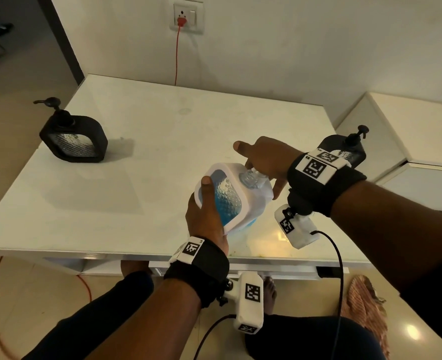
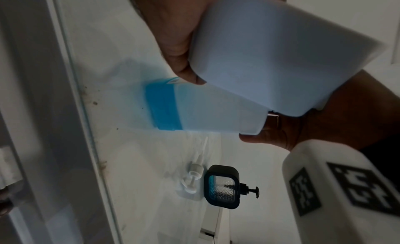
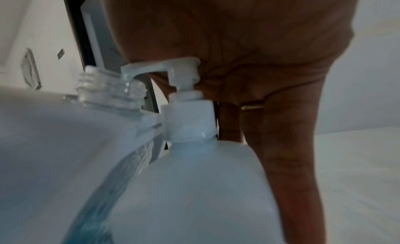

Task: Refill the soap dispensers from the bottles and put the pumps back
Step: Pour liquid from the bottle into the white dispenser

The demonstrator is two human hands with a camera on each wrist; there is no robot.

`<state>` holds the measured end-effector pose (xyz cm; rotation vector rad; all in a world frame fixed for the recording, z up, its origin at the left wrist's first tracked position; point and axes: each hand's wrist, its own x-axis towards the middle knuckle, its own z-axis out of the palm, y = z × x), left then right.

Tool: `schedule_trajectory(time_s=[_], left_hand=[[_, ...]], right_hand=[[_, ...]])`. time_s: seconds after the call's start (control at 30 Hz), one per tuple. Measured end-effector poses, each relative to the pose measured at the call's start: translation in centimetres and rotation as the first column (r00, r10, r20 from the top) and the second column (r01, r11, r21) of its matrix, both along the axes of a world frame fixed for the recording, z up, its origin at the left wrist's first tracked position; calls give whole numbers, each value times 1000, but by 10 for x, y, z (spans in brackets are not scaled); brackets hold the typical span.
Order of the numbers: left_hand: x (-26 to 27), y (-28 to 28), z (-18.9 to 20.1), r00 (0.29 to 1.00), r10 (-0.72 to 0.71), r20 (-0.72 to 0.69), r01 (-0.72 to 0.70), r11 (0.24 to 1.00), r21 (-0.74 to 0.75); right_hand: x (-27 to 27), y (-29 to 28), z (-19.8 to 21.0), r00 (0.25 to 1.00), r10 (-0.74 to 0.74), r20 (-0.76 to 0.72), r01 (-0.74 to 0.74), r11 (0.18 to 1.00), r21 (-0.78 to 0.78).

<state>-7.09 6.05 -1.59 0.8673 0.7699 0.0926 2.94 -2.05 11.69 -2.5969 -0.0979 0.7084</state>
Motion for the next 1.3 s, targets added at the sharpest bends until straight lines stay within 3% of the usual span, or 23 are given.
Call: schedule_trajectory(time_s=[0.13,0.43,0.67,0.93,1.17,1.3], left_hand=[[1,0,1,1000,10,28,-11,1000,17],[1,-1,5,1000,-14,12,13,1000,21],[2,1,7,999,-35,-12,35,999,33],[0,-1,8,1000,-16,4,16,1000,5],[2,0,9,1000,-14,-10,14,1000,2],[0,1,9,1000,-19,1,19,1000,12]], right_hand=[[0,-1,-5,998,10,68,-6,998,-66],[-2,-4,3,997,-27,-66,30,998,46],[1,-4,-7,995,53,83,-46,996,-81],[4,-3,-1,1000,4,-20,-5,999,-42],[7,-4,-7,997,33,74,-28,997,-68],[5,-1,-3,1000,25,15,-24,998,-58]])
